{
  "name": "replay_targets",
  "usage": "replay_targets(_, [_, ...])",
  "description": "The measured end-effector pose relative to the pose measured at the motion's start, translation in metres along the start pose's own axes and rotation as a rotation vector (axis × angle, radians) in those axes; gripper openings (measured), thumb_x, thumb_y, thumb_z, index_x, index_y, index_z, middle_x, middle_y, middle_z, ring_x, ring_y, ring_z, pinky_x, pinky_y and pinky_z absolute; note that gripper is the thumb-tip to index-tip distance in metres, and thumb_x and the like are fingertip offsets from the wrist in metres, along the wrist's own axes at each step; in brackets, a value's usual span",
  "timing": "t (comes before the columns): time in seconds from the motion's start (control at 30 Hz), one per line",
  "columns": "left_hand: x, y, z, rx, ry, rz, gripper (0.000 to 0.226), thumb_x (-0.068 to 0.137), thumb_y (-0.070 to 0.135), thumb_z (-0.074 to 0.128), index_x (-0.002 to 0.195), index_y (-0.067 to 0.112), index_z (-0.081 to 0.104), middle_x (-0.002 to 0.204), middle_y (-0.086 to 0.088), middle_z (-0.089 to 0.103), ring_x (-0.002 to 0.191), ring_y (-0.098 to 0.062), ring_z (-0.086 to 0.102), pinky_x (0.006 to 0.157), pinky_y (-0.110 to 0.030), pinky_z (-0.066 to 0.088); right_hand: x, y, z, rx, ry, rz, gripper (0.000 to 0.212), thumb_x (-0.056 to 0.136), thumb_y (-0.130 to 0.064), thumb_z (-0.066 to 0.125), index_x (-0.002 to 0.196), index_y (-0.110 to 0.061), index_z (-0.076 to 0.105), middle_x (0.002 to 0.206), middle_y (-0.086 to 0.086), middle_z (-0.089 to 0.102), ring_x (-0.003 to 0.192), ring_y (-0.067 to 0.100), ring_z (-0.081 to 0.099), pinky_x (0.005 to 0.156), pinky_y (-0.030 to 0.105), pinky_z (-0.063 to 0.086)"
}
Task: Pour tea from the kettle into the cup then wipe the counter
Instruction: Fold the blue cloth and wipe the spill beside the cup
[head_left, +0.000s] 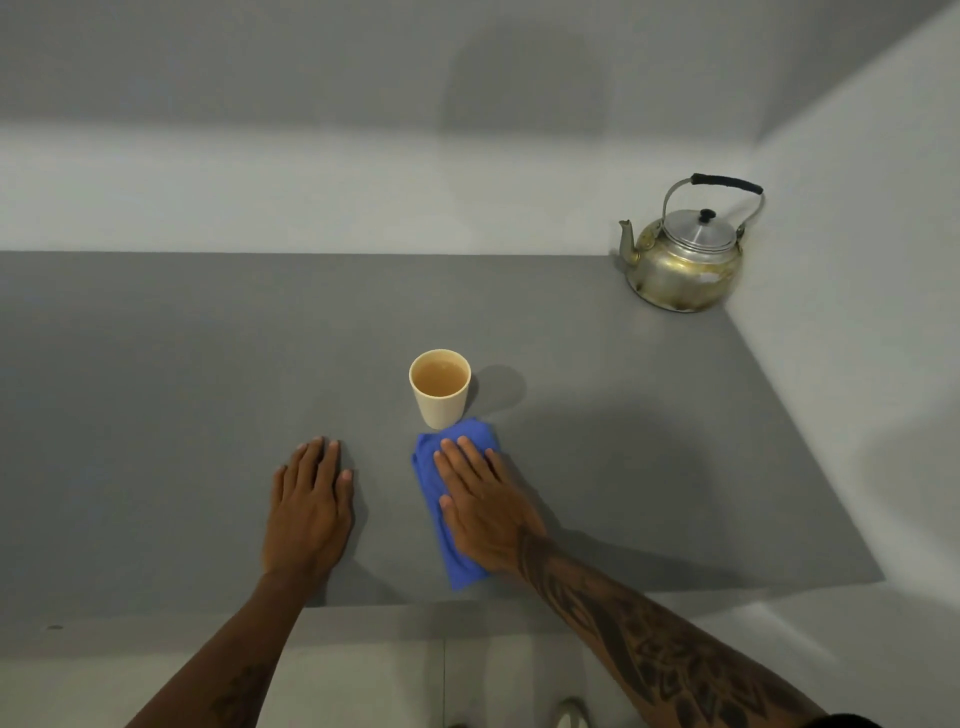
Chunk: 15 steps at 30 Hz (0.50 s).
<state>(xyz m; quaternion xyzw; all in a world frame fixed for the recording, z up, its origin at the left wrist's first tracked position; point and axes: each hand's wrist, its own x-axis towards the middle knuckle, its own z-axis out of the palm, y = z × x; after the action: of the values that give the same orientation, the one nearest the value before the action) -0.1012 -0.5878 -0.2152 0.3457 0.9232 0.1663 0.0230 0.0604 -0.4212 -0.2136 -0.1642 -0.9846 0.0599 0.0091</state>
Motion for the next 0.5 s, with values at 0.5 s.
replay_targets(0.5, [0.0, -0.006, 0.003, -0.009, 0.038, 0.035, 0.057, 0.097, 0.042, 0.018, 0.144, 0.013, 0.033, 0.151, -0.01, 0.036, 0.143, -0.025, 0.026, 0.118, -0.044, 0.022, 0.024, 0.033, -0.009, -0.056, 0.046, 0.263, 0.06, 0.096, -0.04, 0.021, 0.143, -0.006, 0.037, 0.149, 0.016, 0.042, 0.136, 0.036, 0.041, 0.107, 0.052, 0.039])
